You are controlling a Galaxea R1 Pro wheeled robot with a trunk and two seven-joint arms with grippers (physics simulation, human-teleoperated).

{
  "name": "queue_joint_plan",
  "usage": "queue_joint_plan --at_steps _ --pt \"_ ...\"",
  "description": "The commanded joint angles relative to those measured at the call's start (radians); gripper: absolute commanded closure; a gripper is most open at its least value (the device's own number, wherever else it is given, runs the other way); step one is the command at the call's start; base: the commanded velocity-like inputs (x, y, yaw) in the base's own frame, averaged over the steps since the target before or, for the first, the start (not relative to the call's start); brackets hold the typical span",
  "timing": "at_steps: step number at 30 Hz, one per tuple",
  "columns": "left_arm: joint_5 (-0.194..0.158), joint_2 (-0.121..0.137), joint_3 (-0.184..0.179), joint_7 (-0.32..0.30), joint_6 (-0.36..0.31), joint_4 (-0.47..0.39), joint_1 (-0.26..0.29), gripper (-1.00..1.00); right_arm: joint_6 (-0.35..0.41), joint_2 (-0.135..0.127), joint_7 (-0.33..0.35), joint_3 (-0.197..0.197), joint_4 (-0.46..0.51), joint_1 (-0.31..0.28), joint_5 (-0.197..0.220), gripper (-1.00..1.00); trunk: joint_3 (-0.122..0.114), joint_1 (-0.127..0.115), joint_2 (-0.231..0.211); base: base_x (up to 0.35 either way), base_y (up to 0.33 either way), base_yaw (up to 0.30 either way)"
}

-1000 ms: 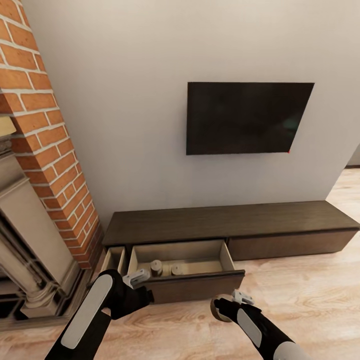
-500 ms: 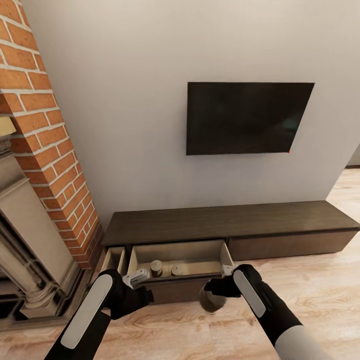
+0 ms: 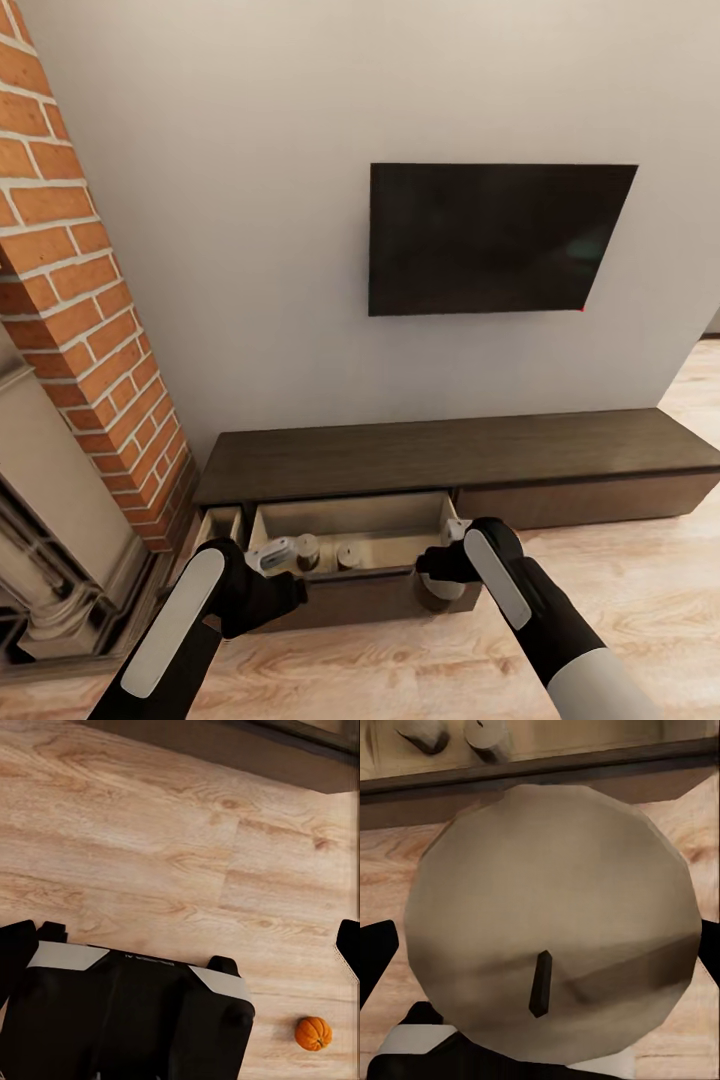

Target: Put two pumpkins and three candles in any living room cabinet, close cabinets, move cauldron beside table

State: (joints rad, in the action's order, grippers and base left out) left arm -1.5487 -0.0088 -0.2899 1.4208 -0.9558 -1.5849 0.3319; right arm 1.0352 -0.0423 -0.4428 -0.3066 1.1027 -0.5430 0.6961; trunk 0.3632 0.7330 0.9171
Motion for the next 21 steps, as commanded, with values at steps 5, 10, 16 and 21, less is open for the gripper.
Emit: queue_joint_plan --at_steps 5,10,16,21 --pt "-0.008 -0.002 0.001 0.01 -0.009 -0.003 0.001 -1.0 -0.002 -0.001 -0.027 -0.003 0.001 0.0 0.013 1.0 0.001 0.001 0.001 0.238 -0.168 0.002" --pt "-0.008 -0.002 0.0 0.01 -0.009 -0.004 0.001 -1.0 -0.003 0.0 -0.03 -0.003 0.002 0.0 0.01 1.0 0.001 0.001 0.001 0.122 -0.072 0.164" --pt "-0.008 -0.002 0.0 0.01 -0.009 -0.004 0.001 -1.0 -0.003 0.001 -0.03 -0.004 0.001 -0.001 0.01 1.0 0.001 0.001 0.001 0.138 -0.144 0.26" --pt "-0.008 -0.003 0.0 0.01 -0.009 -0.003 0.001 -1.0 -0.004 -0.001 -0.028 -0.003 0.0 -0.001 0.011 1.0 0.001 0.001 0.001 0.206 -0.074 0.149"
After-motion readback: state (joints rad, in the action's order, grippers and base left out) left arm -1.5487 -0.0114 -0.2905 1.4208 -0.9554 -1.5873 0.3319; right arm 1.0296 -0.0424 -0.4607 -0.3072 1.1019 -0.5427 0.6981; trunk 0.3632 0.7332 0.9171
